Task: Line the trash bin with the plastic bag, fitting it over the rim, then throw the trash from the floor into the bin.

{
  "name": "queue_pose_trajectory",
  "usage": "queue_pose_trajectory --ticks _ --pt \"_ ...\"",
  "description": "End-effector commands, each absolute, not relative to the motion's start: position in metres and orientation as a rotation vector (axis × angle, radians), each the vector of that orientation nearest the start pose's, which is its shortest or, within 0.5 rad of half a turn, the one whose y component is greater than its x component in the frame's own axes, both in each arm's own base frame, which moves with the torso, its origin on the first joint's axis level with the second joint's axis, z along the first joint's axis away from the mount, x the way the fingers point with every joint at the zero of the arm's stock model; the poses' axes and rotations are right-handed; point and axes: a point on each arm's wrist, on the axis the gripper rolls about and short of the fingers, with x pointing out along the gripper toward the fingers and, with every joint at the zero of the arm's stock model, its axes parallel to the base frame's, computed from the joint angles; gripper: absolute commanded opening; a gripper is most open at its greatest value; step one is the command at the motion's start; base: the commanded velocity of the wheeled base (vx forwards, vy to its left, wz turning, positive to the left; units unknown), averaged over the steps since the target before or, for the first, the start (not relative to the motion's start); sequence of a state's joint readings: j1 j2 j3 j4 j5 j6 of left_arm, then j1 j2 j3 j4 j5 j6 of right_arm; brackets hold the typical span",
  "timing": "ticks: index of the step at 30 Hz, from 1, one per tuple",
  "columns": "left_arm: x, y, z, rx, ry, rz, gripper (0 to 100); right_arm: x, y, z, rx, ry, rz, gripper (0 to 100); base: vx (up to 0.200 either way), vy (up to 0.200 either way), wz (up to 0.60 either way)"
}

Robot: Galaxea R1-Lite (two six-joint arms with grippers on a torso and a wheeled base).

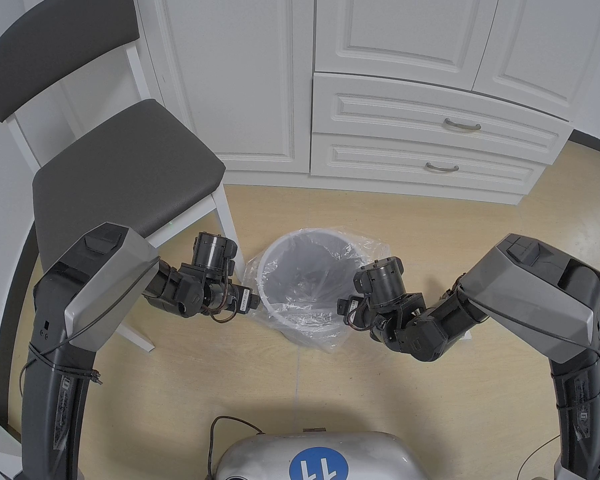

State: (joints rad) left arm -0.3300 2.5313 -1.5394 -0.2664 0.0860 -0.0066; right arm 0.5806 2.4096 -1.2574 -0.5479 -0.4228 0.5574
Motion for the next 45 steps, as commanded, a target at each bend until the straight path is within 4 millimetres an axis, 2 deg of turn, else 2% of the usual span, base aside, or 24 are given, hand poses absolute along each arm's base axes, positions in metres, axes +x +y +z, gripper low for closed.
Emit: queue_pose_trajectory --ticks 1,4,7,15,22,27,35,41,45 --pt "0.455 -0.155 0.003 0.142 0.705 -0.232 100 0.374 0.236 0.027 0.247 0.562 0.004 100 0.000 0.000 0.00" --pt "0.455 -0.154 0.003 0.142 0.706 -0.229 100 0.360 0.229 0.037 0.189 0.662 -0.010 100 0.000 0.000 0.00" --pt "0.455 -0.154 0.004 0.142 0.705 -0.229 100 0.357 0.226 0.038 0.171 0.699 -0.013 100 0.000 0.000 0.00" --pt "0.455 -0.154 0.003 0.142 0.706 -0.229 100 0.347 0.228 0.012 0.089 0.796 0.029 100 0.000 0.000 0.00" --pt "0.455 -0.153 0.001 0.145 0.711 -0.229 100 0.355 0.231 -0.025 0.070 0.843 0.006 100 0.000 0.000 0.00" --pt "0.456 -0.153 0.001 0.145 0.709 -0.229 100 0.366 0.233 -0.039 0.075 0.842 -0.017 100 0.000 0.000 0.00" --pt "0.458 -0.152 0.000 0.140 0.707 -0.222 100 0.389 0.223 -0.043 0.155 0.808 -0.078 100 0.000 0.000 0.00" --pt "0.461 -0.152 -0.002 0.136 0.689 -0.221 100 0.405 0.221 -0.057 0.185 0.758 -0.168 100 0.000 0.000 0.00" --pt "0.461 -0.152 -0.003 0.137 0.684 -0.220 100 0.408 0.223 -0.057 0.211 0.739 -0.174 100 0.000 0.000 0.00"
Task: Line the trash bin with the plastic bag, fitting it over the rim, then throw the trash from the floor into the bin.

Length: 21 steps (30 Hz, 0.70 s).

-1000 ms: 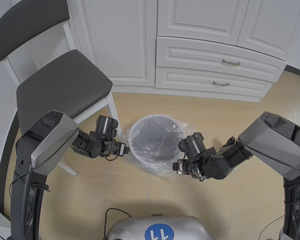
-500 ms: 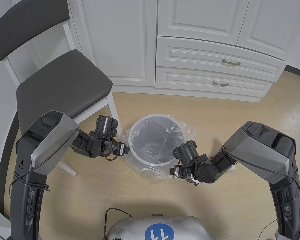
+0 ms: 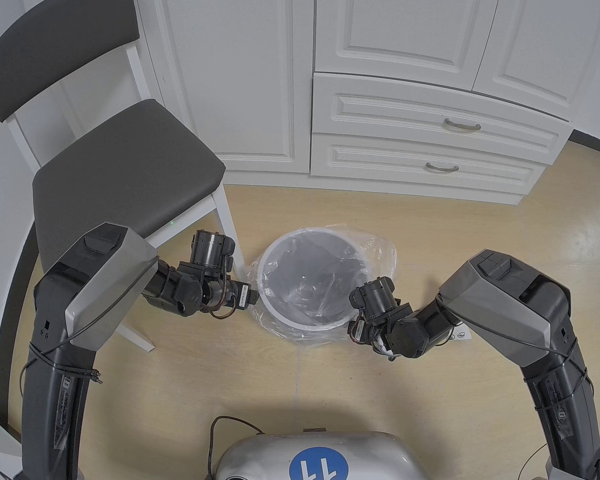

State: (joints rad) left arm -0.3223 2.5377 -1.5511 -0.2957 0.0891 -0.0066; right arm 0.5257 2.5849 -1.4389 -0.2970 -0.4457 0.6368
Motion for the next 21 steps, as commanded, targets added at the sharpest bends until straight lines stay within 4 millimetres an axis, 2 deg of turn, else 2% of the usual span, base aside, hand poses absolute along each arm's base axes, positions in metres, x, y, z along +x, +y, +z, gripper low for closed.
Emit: queue_pose_trajectory --ticks 1,6,11,13,17,21 --pt "0.462 -0.151 -0.004 0.137 0.684 -0.219 100 0.409 0.223 -0.057 0.226 0.724 -0.172 100 0.000 0.000 0.00" --pt "0.462 -0.151 -0.004 0.137 0.684 -0.219 100 0.411 0.224 -0.057 0.246 0.688 -0.160 100 0.000 0.000 0.00" --pt "0.461 -0.151 -0.004 0.138 0.685 -0.219 100 0.398 0.219 -0.051 0.207 0.715 -0.148 100 0.000 0.000 0.00" --pt "0.461 -0.150 -0.004 0.139 0.685 -0.220 100 0.392 0.216 -0.041 0.185 0.717 -0.135 100 0.000 0.000 0.00" --pt "0.461 -0.149 -0.002 0.140 0.685 -0.219 100 0.371 0.203 -0.007 0.127 0.734 -0.057 100 0.000 0.000 0.00" --pt "0.460 -0.149 -0.002 0.141 0.687 -0.219 100 0.358 0.190 0.013 0.095 0.710 -0.006 100 0.000 0.000 0.00"
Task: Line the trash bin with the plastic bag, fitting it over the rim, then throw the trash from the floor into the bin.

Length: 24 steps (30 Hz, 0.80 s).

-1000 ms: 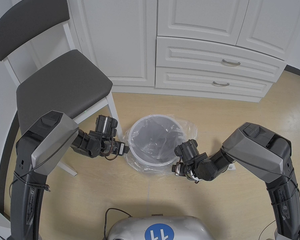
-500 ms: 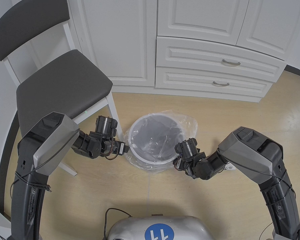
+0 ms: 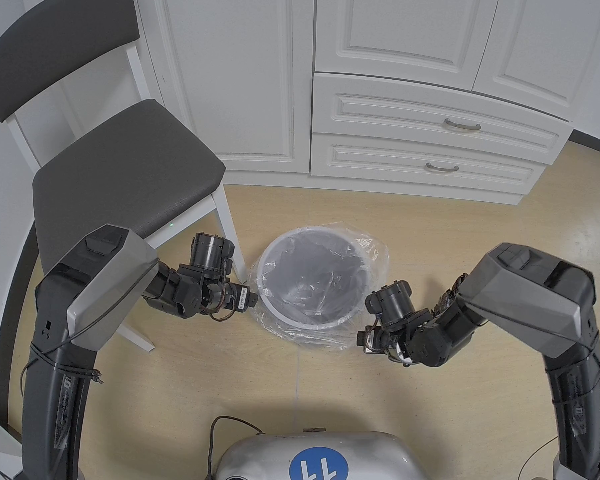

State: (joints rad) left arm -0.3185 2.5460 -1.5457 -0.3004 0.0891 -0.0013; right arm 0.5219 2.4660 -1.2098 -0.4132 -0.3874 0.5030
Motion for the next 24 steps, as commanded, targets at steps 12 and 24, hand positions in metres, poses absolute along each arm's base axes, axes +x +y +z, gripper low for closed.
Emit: queue_pose_trajectory --ticks 12,24 --pt "0.460 -0.150 -0.003 0.145 0.689 -0.220 100 0.370 0.182 0.039 0.146 0.476 0.031 100 0.000 0.000 0.00" --pt "0.460 -0.150 -0.004 0.145 0.689 -0.220 100 0.407 0.209 -0.003 0.277 0.303 0.010 100 0.000 0.000 0.00"
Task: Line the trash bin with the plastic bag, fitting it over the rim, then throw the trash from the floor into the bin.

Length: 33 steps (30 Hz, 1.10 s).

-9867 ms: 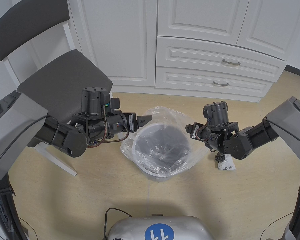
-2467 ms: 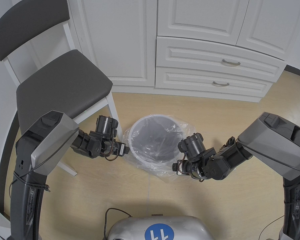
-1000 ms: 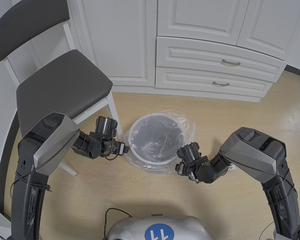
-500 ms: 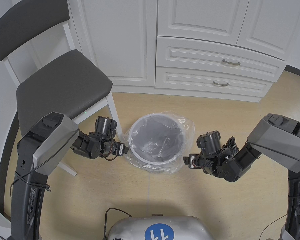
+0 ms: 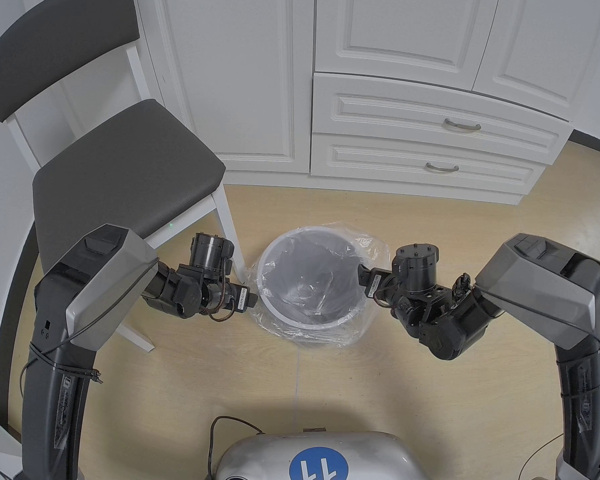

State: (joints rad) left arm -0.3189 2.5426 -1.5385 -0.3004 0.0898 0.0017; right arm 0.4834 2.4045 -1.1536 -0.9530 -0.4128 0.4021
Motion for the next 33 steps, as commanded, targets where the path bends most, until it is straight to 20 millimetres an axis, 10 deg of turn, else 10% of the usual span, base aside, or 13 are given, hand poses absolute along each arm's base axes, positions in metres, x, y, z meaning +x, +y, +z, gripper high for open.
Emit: queue_pose_trajectory --ticks 1,33 --pt "0.460 -0.150 -0.004 0.145 0.689 -0.220 100 0.408 0.213 -0.007 0.291 0.295 0.013 100 0.000 0.000 0.00" --pt "0.460 -0.150 -0.003 0.144 0.686 -0.220 100 0.418 0.176 0.012 0.244 0.245 -0.067 100 0.000 0.000 0.00"
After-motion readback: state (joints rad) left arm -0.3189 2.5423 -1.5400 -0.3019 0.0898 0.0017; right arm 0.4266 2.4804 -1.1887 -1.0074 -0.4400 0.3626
